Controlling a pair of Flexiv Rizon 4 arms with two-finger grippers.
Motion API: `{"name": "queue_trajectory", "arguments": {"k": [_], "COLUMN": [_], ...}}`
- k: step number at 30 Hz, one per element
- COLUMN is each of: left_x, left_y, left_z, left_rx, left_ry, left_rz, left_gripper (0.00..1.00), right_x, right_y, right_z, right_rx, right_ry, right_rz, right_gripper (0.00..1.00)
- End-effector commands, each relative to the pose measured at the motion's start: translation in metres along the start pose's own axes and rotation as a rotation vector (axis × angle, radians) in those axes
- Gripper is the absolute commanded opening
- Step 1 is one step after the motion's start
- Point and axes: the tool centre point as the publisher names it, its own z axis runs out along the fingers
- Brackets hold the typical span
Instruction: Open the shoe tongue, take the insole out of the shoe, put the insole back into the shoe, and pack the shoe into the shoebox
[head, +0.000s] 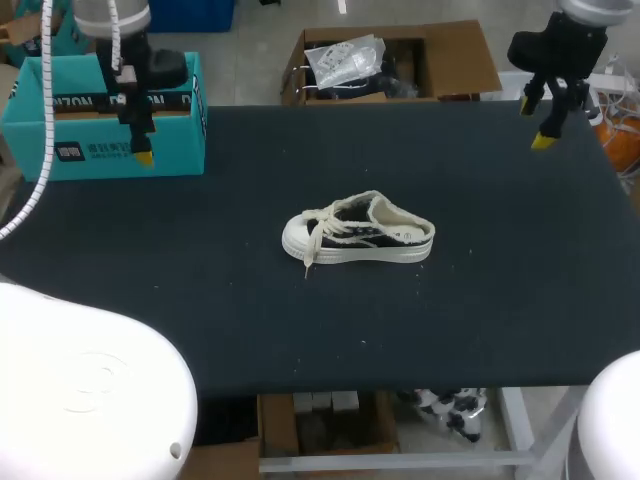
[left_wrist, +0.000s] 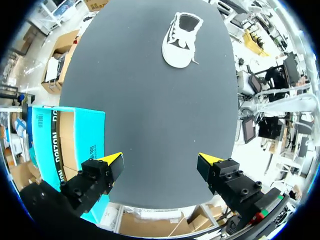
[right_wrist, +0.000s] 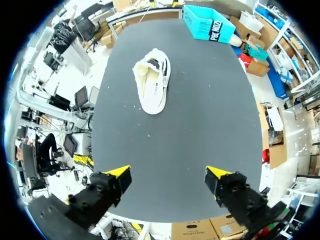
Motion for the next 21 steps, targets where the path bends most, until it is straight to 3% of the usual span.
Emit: {"name": "queue_trajectory", "arguments": {"k": [1,3,10,16,18,21], "left_x": [0.003,0.01,0.025,0.042,0.046,0.046], "left_y": [-0.021,-0.024,-0.036,-0.046,-0.048,-0.048], "left_z": [0.013,0.014,0.018,0.016,0.013,0.013], "left_rx": [-0.012,0.033,0.064,0.1,0.104,0.104], "left_ry": [0.077,0.113,0.094,-0.028,-0.059,-0.059], "left_rz": [-0.262,-0.336,-0.577,-0.831,-0.838,-0.838], "left_gripper": [1.0,1.0,1.0,1.0,1.0,1.0], "right_x": [0.02,0.028,0.045,0.05,0.051,0.051], "right_y": [0.005,0.017,0.053,0.073,0.076,0.076], "right_z": [0.023,0.033,0.064,0.081,0.084,0.084], "right_rx": [-0.105,-0.144,-0.247,-0.352,-0.413,-0.413], "right_ry": [-0.028,-0.034,-0.059,-0.087,-0.079,-0.079], "right_rz": [0.023,0.031,0.046,0.093,0.126,0.126], "right_gripper": [1.0,1.0,1.0,1.0,1.0,1.0]}}
